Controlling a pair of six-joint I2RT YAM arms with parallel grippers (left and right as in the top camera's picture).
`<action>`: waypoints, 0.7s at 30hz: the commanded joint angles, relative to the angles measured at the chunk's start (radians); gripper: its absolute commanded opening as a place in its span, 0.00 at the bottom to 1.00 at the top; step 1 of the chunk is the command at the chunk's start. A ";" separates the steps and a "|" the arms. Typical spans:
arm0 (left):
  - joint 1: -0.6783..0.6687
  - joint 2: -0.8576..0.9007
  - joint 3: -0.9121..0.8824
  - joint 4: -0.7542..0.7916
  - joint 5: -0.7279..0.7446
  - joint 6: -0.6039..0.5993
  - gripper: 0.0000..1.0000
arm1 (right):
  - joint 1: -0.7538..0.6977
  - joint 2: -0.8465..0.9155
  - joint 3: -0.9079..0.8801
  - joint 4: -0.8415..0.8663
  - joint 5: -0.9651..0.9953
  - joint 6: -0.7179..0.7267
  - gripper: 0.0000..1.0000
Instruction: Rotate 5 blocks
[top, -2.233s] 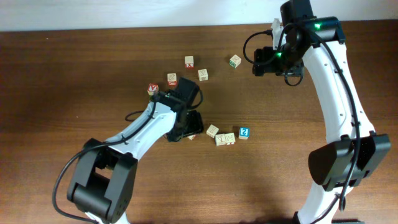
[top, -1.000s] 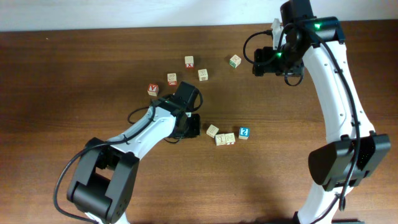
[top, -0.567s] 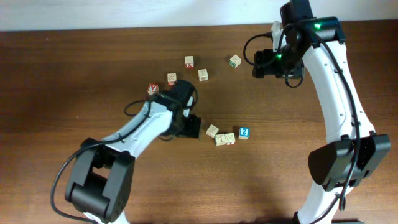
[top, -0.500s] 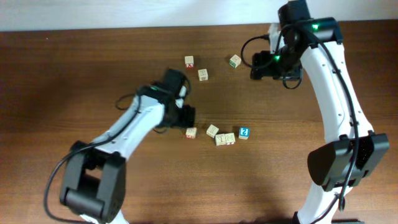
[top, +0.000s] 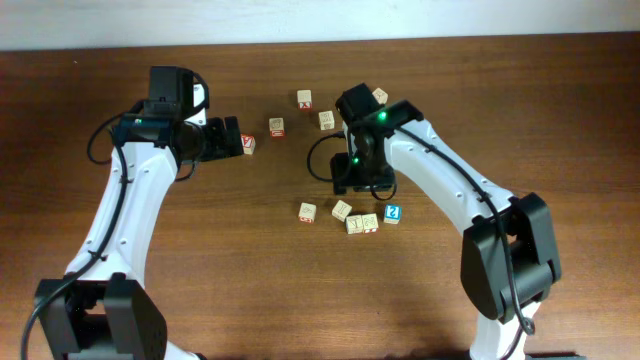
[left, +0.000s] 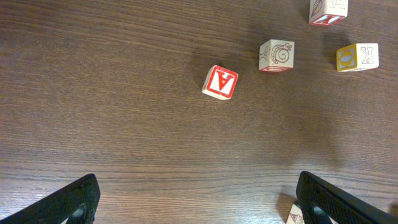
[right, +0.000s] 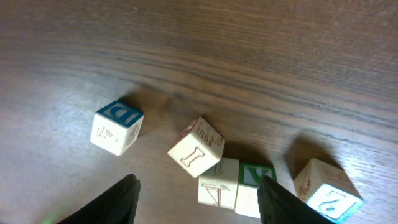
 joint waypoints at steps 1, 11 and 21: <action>0.003 -0.018 0.012 0.002 -0.006 0.016 0.99 | 0.031 -0.007 -0.062 0.050 0.060 0.131 0.61; 0.003 -0.018 0.012 0.002 -0.006 0.016 0.99 | 0.035 -0.007 -0.218 0.244 0.081 0.171 0.51; 0.003 -0.018 0.012 0.002 -0.006 0.016 0.99 | 0.058 -0.007 -0.268 0.364 0.031 0.104 0.50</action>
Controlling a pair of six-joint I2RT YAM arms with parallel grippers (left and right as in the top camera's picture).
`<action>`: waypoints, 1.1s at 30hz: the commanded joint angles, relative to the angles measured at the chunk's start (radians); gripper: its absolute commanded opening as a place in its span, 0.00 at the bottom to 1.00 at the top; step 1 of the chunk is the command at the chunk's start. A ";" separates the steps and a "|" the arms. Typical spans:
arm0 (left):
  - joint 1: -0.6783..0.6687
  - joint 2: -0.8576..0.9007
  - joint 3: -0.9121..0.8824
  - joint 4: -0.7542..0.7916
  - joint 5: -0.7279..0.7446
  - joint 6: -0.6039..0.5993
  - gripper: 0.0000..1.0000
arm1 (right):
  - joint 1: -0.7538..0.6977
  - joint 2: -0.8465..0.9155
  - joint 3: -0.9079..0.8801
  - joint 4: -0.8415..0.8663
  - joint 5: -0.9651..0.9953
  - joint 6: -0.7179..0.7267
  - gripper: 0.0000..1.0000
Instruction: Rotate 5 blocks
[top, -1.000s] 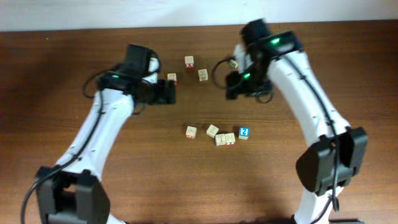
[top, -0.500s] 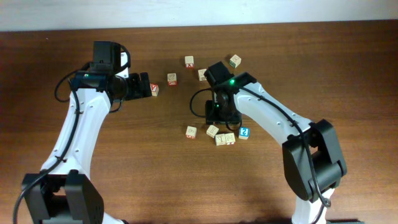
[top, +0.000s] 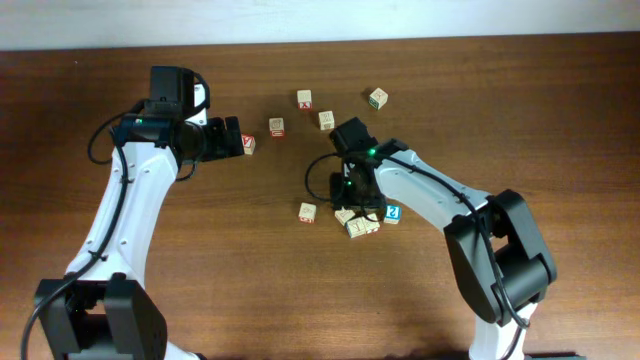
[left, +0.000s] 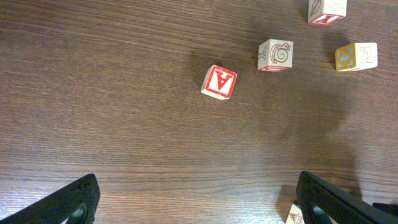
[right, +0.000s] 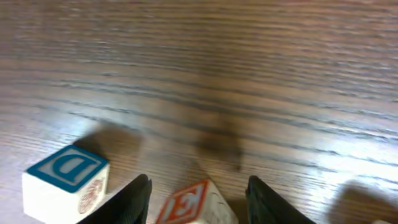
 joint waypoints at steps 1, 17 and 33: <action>0.003 -0.018 0.012 0.002 -0.007 0.016 0.99 | 0.021 -0.007 -0.005 0.025 -0.024 -0.020 0.49; 0.003 -0.018 0.012 0.001 -0.007 0.016 0.99 | -0.021 -0.082 0.097 -0.225 -0.052 0.026 0.33; 0.003 -0.018 0.012 0.001 -0.007 0.016 0.99 | 0.019 -0.072 -0.032 -0.117 -0.031 0.060 0.30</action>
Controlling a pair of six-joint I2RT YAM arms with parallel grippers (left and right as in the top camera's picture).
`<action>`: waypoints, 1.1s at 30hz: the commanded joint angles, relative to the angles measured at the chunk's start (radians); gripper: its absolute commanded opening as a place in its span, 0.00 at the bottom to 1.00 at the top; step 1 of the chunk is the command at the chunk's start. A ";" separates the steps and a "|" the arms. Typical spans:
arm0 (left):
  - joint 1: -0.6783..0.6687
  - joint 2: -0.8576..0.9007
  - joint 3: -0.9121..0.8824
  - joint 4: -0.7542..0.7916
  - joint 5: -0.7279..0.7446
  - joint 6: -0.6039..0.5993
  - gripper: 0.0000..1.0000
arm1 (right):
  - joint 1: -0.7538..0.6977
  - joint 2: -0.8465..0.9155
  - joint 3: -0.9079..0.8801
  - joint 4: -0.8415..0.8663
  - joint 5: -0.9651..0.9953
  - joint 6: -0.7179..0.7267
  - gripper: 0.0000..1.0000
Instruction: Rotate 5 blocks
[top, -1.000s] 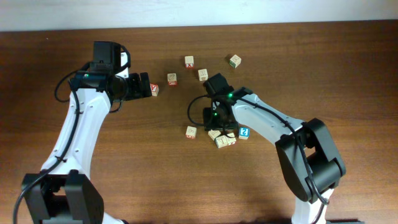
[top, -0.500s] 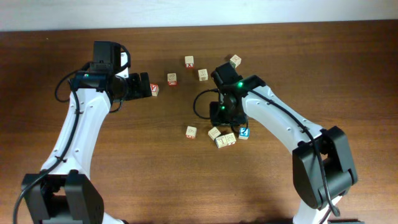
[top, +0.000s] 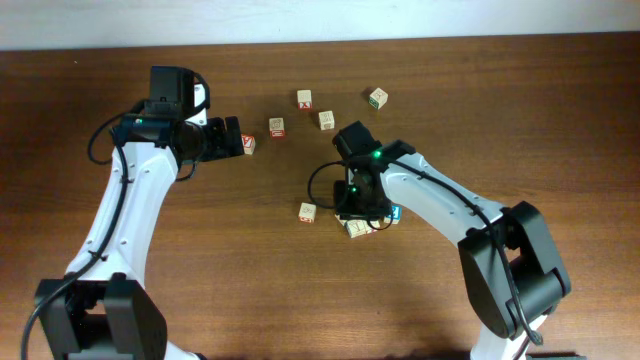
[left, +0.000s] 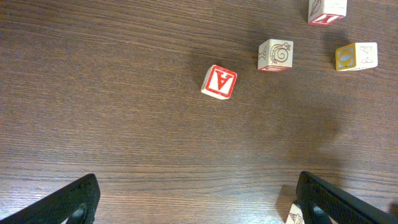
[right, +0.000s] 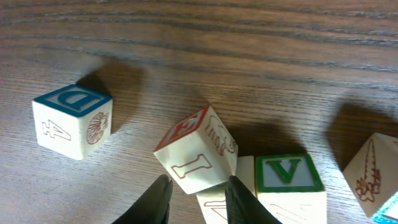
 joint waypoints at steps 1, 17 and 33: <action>0.003 -0.018 0.012 0.002 -0.006 0.016 0.99 | 0.008 0.003 -0.011 0.015 0.017 0.016 0.30; 0.003 -0.018 0.012 0.002 -0.007 0.016 0.99 | 0.051 0.001 -0.034 0.151 0.030 -0.079 0.38; 0.003 -0.018 0.012 0.002 -0.006 0.016 0.99 | 0.057 0.043 0.014 0.045 0.132 0.102 0.53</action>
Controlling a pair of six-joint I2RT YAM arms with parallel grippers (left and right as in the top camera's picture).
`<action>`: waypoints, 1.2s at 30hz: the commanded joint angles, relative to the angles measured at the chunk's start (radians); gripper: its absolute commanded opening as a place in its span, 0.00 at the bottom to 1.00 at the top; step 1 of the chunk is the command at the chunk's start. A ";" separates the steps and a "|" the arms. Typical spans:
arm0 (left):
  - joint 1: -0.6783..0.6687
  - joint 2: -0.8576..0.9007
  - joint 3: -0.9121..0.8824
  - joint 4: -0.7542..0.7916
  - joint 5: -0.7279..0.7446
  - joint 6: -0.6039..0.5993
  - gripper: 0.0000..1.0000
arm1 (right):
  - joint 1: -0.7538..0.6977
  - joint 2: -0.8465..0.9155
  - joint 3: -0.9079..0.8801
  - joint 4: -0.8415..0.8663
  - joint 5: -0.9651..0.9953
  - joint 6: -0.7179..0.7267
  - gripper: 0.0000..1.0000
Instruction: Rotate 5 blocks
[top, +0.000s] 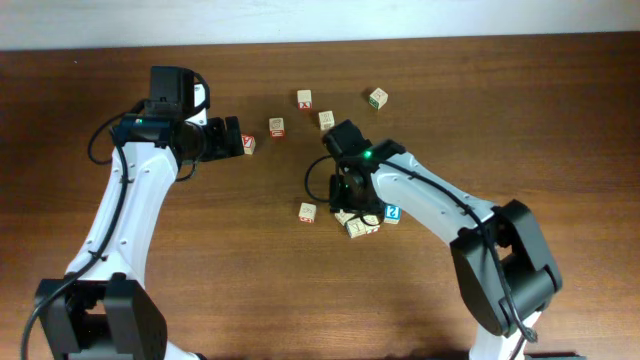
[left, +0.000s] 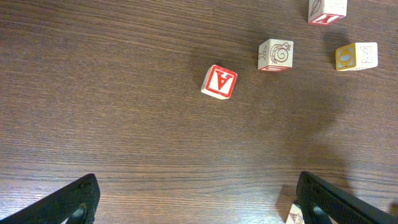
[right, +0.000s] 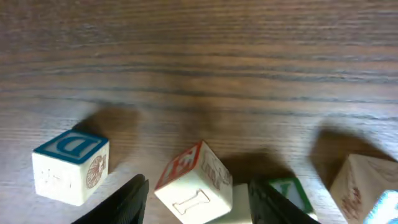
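Several lettered wooden blocks lie on the brown table (top: 520, 110). My right gripper (right: 199, 208) is open low over the middle cluster, one finger on each side of a tilted block with a red E face and an I face (right: 194, 183). That block leans against a green V block (right: 286, 190). A blue D block (right: 69, 167) stands to its left. My left gripper (left: 199, 208) is open, well short of the red A block (left: 219, 82). In the overhead view my right gripper (top: 345, 200) covers part of the cluster.
A snail block (left: 276, 55) and a yellow block (left: 356, 56) lie beyond the A block. A green-marked block (top: 377, 97) sits at the back. A blue block (top: 392, 213) lies at the right end of the cluster.
My right gripper's fingers stand wider apart about the E/I block than they did. The block still leans tilted on its neighbours. The left arm has not moved.
My right gripper was open, higher up behind the cluster, with the I block lying among its neighbours. Then it was low over the cluster. Then its fingers stood close on either side of the I block, now tilted with its E face showing. Now they are spread.
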 joint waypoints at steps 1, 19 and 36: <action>0.003 -0.018 0.012 0.002 -0.006 0.016 0.99 | 0.027 0.019 -0.025 0.017 -0.001 0.012 0.53; 0.003 -0.018 0.012 0.002 -0.006 0.016 0.99 | 0.016 0.020 -0.024 0.006 -0.167 -0.018 0.52; 0.003 -0.018 0.012 0.002 -0.006 0.016 0.99 | 0.080 0.020 -0.023 0.056 -0.220 -0.037 0.52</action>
